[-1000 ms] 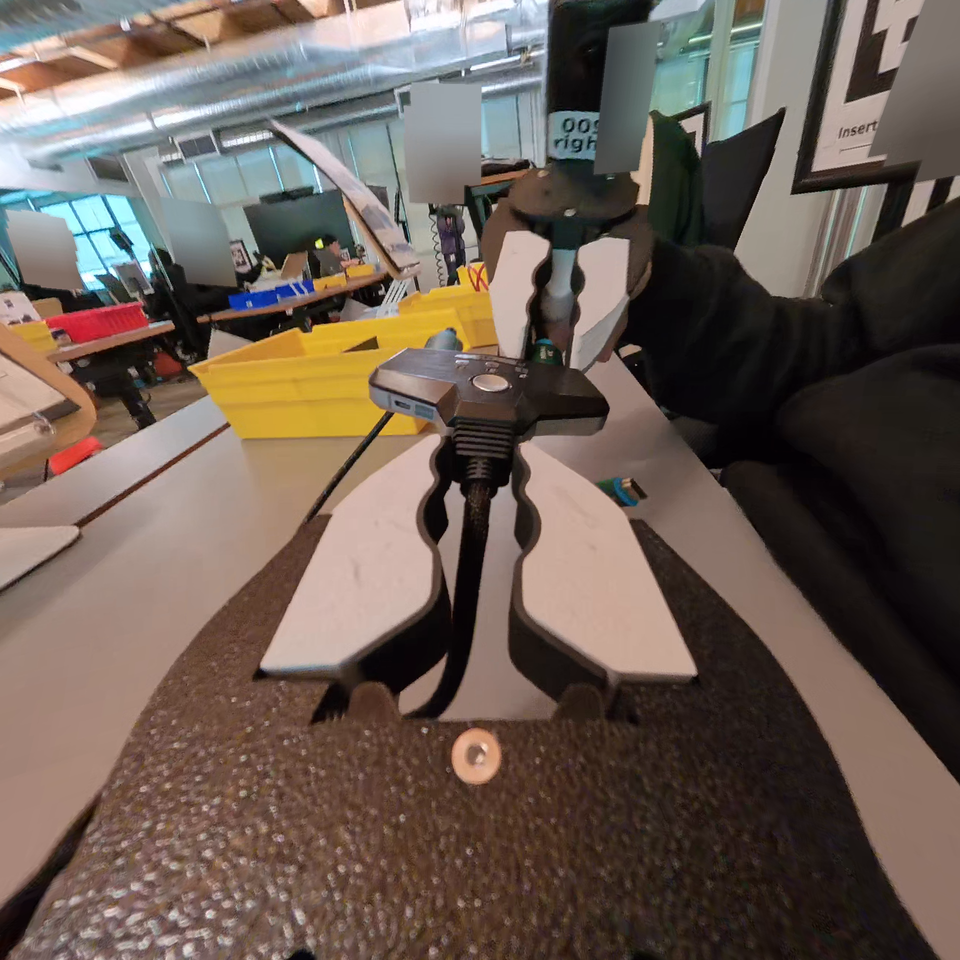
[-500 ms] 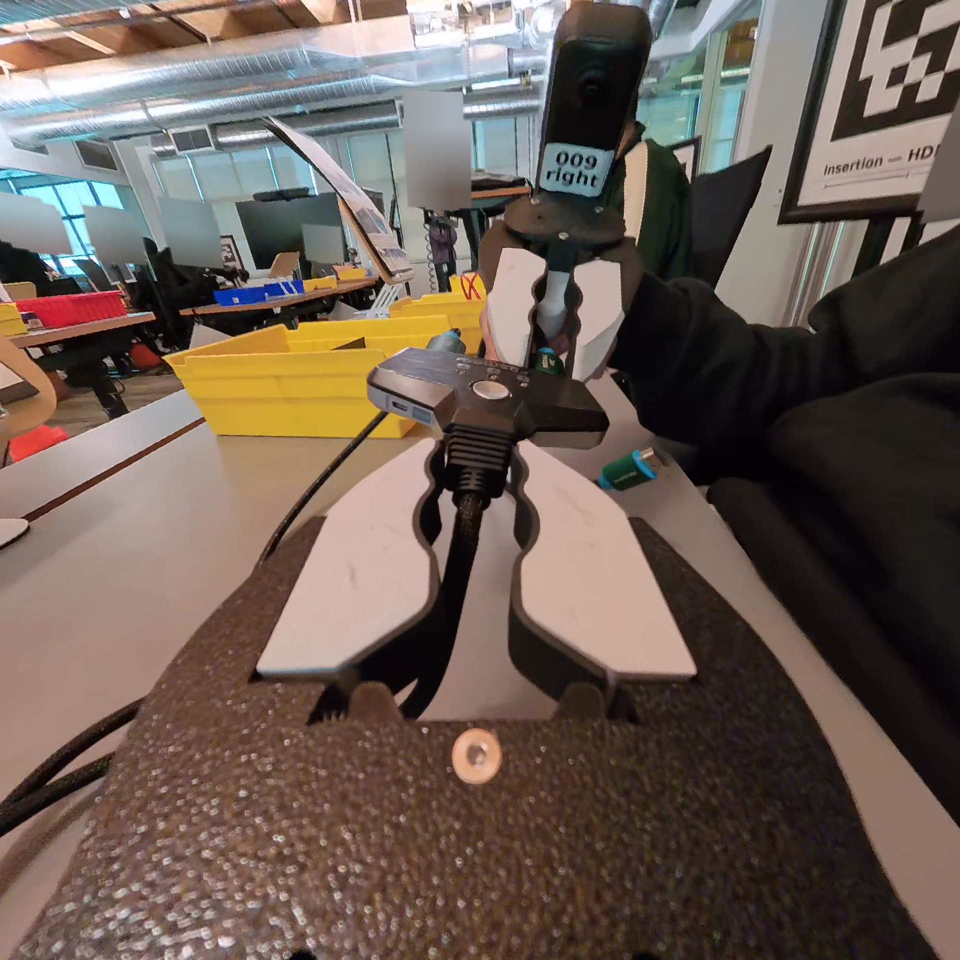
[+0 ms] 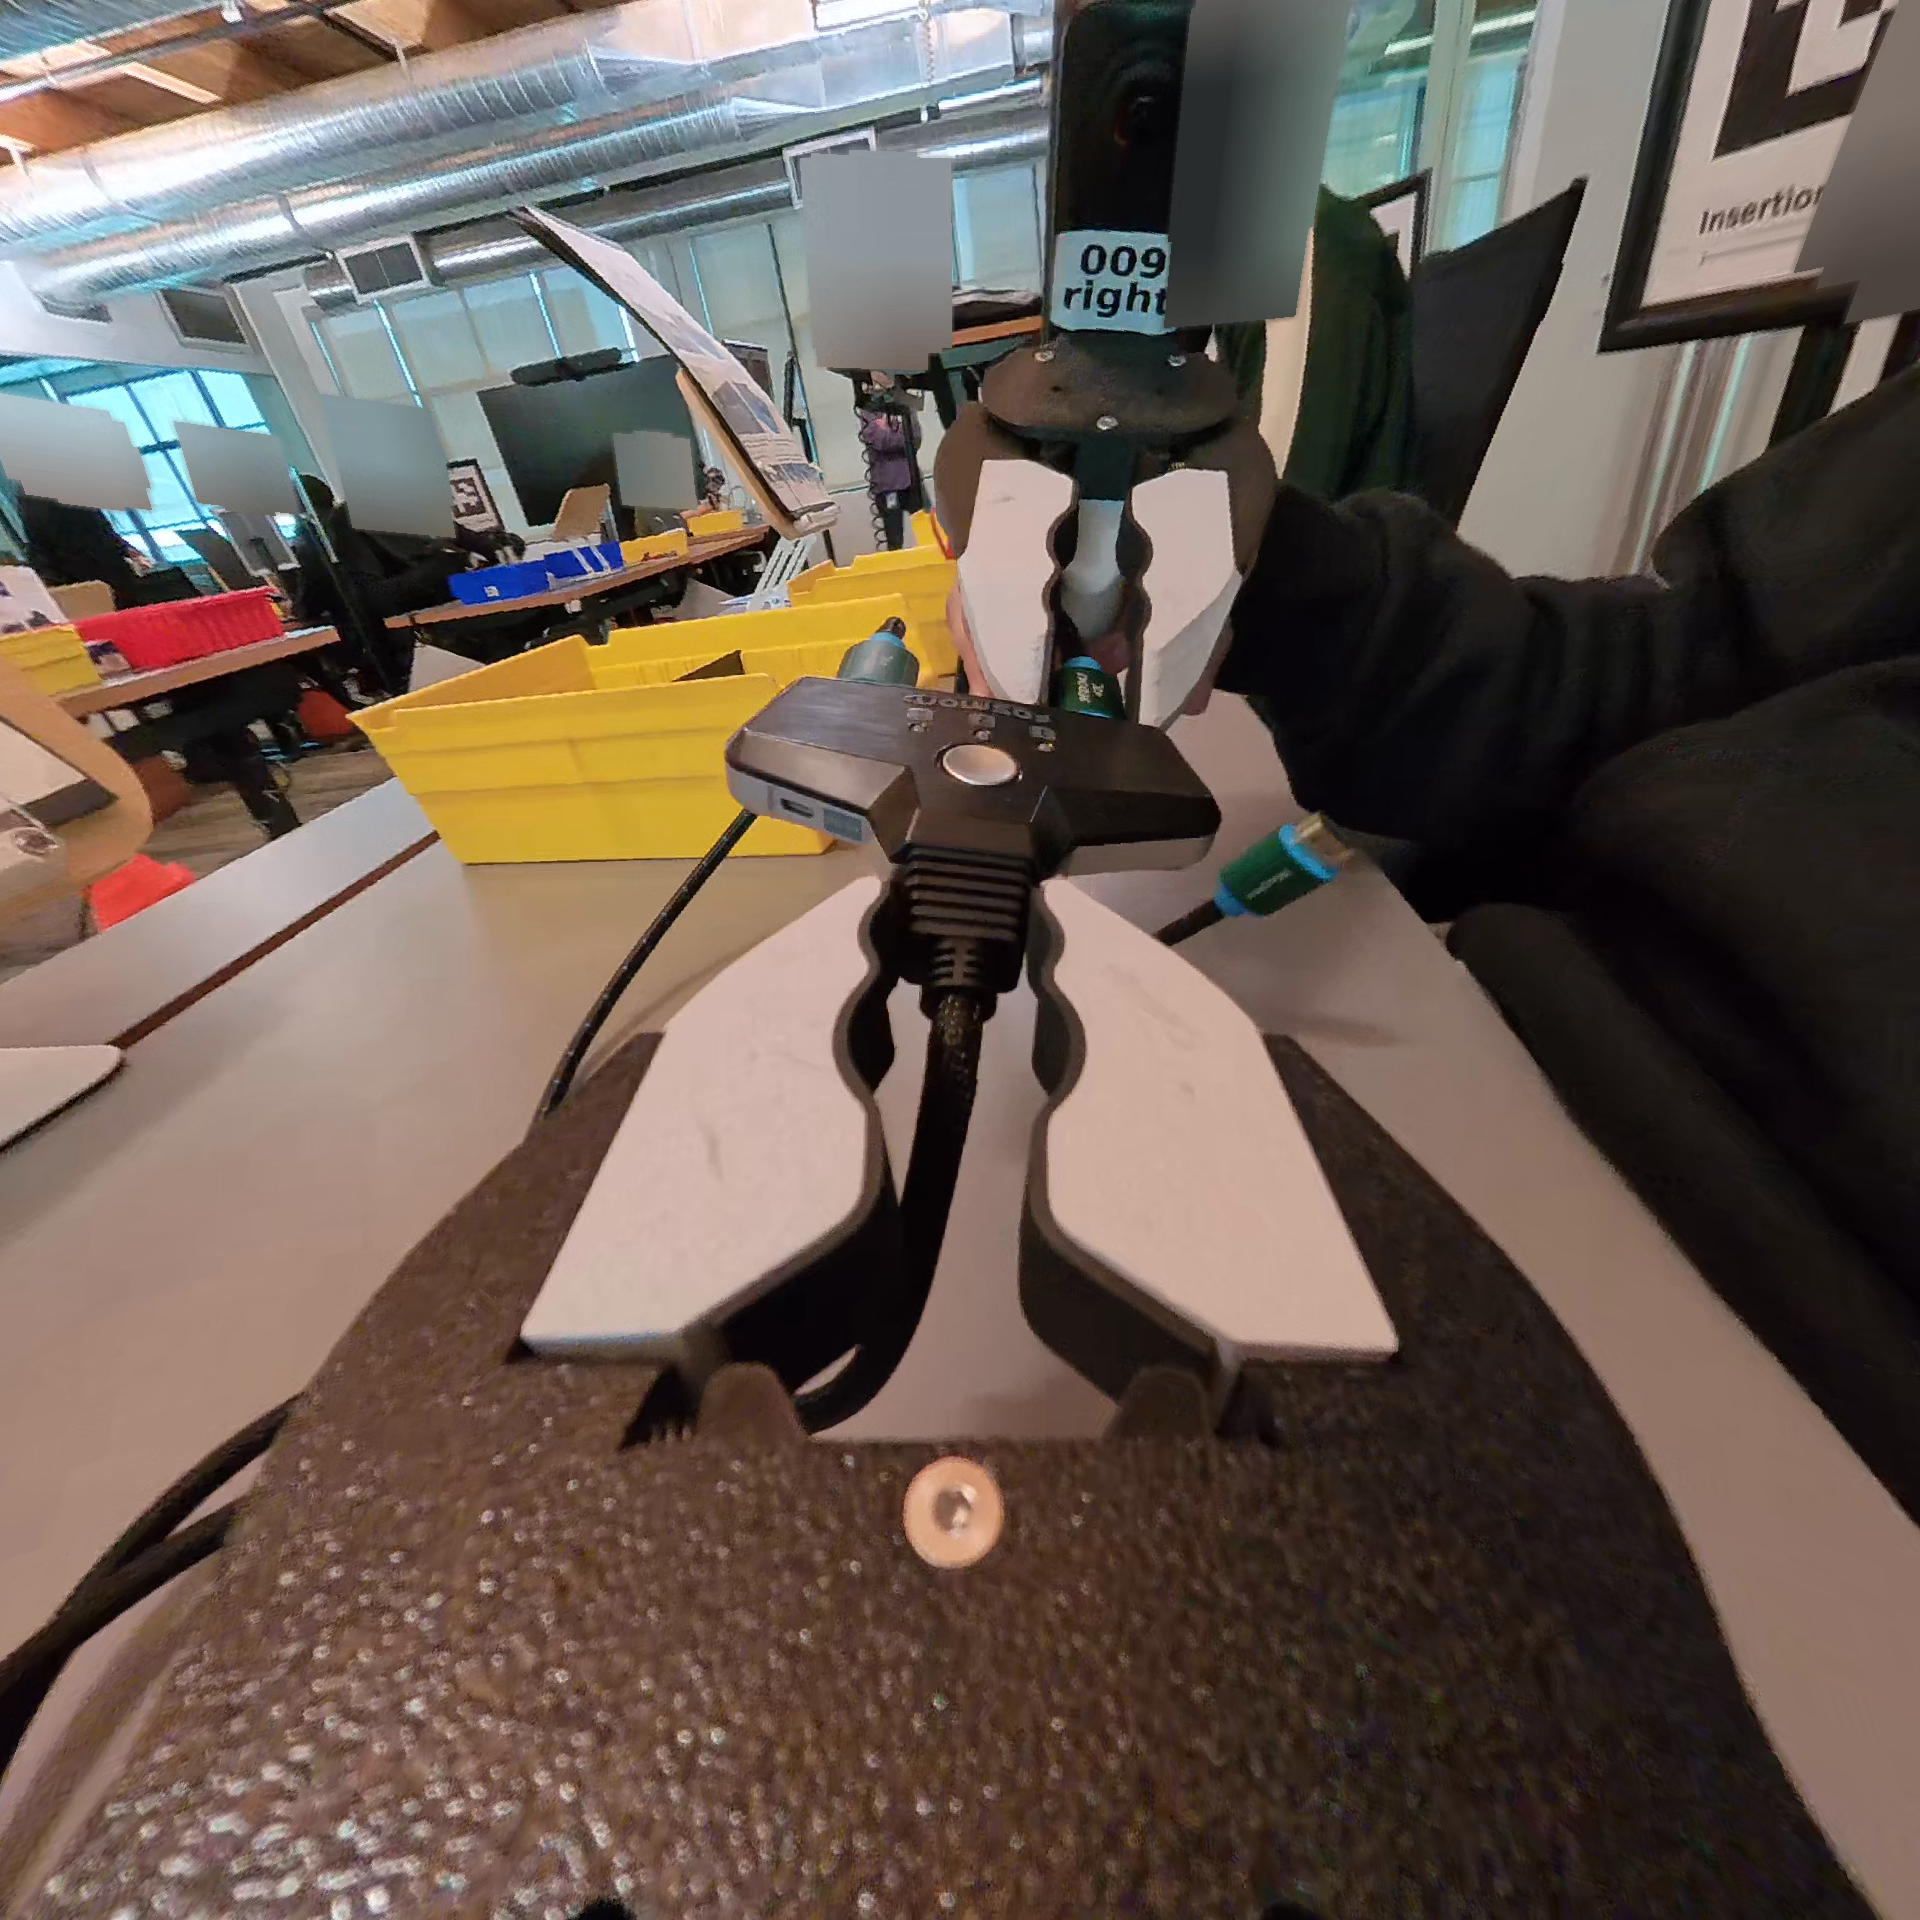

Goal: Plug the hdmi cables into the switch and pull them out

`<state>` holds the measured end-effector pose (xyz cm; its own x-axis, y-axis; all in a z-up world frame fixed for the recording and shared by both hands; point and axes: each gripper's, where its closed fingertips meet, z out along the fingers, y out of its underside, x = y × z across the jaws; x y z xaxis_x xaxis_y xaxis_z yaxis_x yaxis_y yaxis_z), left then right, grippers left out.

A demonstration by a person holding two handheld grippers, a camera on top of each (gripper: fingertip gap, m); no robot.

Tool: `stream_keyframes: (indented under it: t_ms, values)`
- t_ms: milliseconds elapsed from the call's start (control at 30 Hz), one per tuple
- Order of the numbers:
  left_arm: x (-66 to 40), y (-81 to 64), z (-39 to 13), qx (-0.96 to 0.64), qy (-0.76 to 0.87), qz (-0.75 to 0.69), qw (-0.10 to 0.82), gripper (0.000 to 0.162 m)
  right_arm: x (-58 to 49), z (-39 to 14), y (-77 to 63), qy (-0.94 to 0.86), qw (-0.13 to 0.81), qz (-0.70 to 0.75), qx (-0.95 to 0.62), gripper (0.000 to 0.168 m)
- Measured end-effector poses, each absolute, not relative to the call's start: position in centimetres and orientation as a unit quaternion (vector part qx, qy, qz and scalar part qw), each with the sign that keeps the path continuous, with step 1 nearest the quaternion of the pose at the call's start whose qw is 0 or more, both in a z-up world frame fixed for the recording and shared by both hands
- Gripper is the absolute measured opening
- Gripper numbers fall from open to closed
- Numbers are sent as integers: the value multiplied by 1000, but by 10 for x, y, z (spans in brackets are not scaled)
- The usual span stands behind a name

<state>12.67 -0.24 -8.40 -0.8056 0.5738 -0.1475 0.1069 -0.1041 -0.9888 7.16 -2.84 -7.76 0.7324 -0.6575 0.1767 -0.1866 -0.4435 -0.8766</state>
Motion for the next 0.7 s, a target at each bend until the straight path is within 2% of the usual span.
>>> stream_keyframes:
  t_ms: [367, 700]
  values:
    - [128, -1, -91, -264, -669, 678, 150, 23, 72, -92, -33, 269, 439, -246, -821, 21]
    - [116, 1, -85, -289, -658, 680, 141, 23, 59, -82, -33, 260, 339, -284, -858, 21]
